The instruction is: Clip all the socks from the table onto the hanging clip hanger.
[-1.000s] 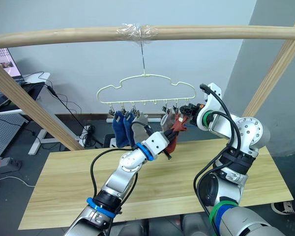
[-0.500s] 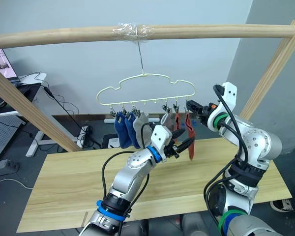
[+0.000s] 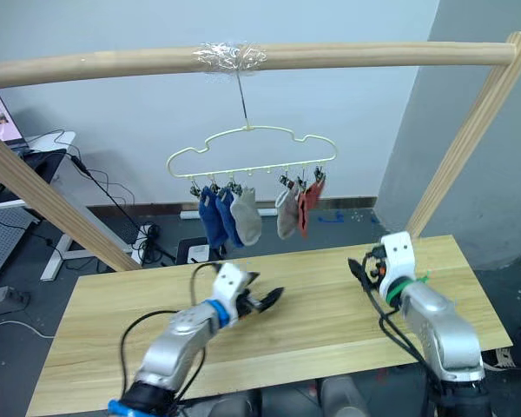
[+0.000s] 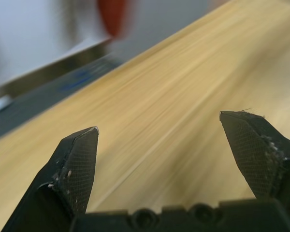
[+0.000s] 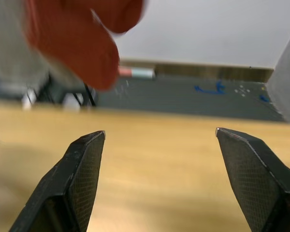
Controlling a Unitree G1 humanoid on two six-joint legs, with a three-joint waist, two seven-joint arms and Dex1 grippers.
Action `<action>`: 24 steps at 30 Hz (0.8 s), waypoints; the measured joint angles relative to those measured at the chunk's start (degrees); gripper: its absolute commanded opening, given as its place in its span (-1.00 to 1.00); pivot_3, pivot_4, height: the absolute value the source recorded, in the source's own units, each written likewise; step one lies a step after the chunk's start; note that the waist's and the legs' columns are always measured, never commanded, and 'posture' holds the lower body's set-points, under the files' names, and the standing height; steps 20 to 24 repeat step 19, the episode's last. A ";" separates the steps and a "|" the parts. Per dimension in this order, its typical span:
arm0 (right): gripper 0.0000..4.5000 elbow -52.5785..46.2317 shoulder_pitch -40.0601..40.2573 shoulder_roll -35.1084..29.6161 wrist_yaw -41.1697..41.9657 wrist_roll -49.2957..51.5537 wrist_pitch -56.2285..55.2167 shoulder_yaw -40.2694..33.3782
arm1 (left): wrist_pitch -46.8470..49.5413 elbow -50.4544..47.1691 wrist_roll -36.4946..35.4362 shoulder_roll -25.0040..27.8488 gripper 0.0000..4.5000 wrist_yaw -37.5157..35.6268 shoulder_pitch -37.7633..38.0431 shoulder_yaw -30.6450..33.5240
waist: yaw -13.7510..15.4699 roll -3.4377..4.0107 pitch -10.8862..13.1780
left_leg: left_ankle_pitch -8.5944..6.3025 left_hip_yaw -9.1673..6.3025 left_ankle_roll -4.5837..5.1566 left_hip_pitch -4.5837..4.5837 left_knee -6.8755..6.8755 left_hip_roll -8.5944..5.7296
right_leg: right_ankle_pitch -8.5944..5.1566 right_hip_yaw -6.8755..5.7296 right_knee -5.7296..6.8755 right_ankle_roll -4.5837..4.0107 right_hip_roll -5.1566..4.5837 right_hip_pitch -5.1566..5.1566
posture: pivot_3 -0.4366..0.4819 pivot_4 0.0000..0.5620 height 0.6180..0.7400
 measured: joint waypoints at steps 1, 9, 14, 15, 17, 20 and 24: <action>0.70 1.76 1.23 -0.18 0.55 -0.93 -2.91 0.52 | 0.05 -1.46 -0.27 1.09 0.98 0.78 2.47 1.97 | 0.10 -0.02 0.00 | 0.00 -0.01 -0.01 0.04 0.00 0.00 | 0.00 0.00 -0.01 0.00 -0.01 0.05 | -0.13 -0.56 1.00; 0.70 13.05 8.23 -1.72 1.82 -5.34 -15.74 0.72 | -3.06 -2.48 1.47 8.39 0.98 5.73 15.15 13.73 | 2.55 -0.07 -0.07 | -0.03 0.01 -0.05 0.11 0.01 -0.10 | -0.17 0.00 -0.07 -0.30 -0.16 0.14 | -0.02 -0.68 1.00; 0.70 14.23 9.16 -1.47 1.57 -6.18 -18.35 0.59 | -4.49 -2.45 1.33 8.39 0.98 6.02 18.48 15.90 | 3.71 -0.34 -0.47 | -0.03 0.02 -0.06 0.17 0.03 -0.12 | -0.17 -0.02 -0.06 -0.30 -0.19 0.18 | 0.01 -0.78 1.00; 0.70 14.38 9.14 -1.47 1.46 -6.47 -18.79 0.52 | -5.05 -2.33 1.32 8.38 0.98 6.07 18.55 16.55 | 3.90 -0.43 -0.63 | -0.04 0.01 -0.06 0.19 0.03 -0.10 | -0.17 -0.05 -0.05 -0.31 -0.19 0.19 | 0.01 -0.80 1.00; 0.70 15.60 8.88 -1.48 0.81 -7.03 -20.11 0.42 | -6.11 -1.83 1.32 8.20 0.98 6.27 18.08 17.25 | 4.41 -0.58 -1.11 | -0.04 0.02 -0.08 0.29 0.02 -0.09 | -0.17 -0.06 -0.06 -0.32 -0.19 0.27 | 0.01 -0.85 1.00; 0.70 17.63 8.44 -1.46 0.15 -7.98 -21.35 0.38 | -6.54 -0.78 1.32 7.92 0.98 6.43 17.01 17.28 | 4.61 -0.60 -1.74 | -0.05 0.07 -0.09 0.30 0.03 -0.11 | -0.16 -0.03 -0.07 -0.32 -0.19 0.29 | 0.00 -0.90 1.00; 0.70 17.63 8.44 -1.46 0.15 -7.98 -21.35 0.38 | -6.54 -0.78 1.32 7.92 0.98 6.43 17.01 17.28 | 4.61 -0.60 -1.74 | -0.05 0.07 -0.09 0.30 0.03 -0.11 | -0.16 -0.03 -0.07 -0.32 -0.19 0.29 | 0.00 -0.90 1.00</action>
